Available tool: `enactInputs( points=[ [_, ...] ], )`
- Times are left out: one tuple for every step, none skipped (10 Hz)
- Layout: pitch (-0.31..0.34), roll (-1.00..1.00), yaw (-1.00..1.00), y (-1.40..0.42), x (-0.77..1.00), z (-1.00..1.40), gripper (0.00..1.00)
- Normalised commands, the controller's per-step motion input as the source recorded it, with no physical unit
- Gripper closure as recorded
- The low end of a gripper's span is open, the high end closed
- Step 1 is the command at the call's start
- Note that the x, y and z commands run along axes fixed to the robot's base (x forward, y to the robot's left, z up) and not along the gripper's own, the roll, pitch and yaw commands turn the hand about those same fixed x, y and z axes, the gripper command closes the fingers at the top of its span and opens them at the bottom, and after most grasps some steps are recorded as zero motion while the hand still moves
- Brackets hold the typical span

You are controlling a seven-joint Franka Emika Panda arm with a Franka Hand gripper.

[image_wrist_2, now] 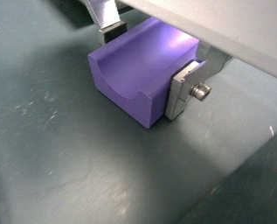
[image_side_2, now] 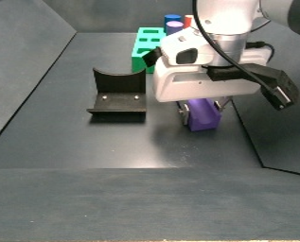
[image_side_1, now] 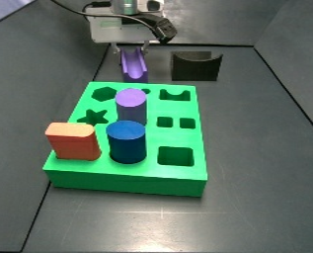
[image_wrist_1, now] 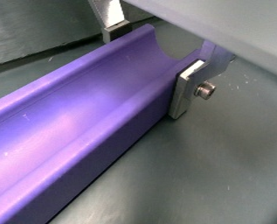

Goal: Pick up the arch object. Move up. Place the arch object on the fixture. Regrasp the arch object. Move to above the board. Insert the arch object.
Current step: Pick up the arch object, then move up.

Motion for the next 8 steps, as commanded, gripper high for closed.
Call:
enactInputs(
  points=[
    [0.0,0.0,0.0,0.0,0.0,0.0,1.0],
    [0.0,0.0,0.0,0.0,0.0,0.83,1.0],
    [0.0,0.0,0.02,-0.04,0.04,0.81,1.0],
    [0.031,0.0,0.02,-0.04,0.02,0.72,1.0],
    [0.058,0.0,0.01,-0.02,0.01,0.6,1.0],
    [0.069,0.01,0.01,-0.01,0.01,0.42,1.0],
    [0.062,0.02,0.01,0.0,-0.01,0.28,1.0],
    [0.056,0.03,0.01,0.0,-0.01,0.18,1.0]
  ],
)
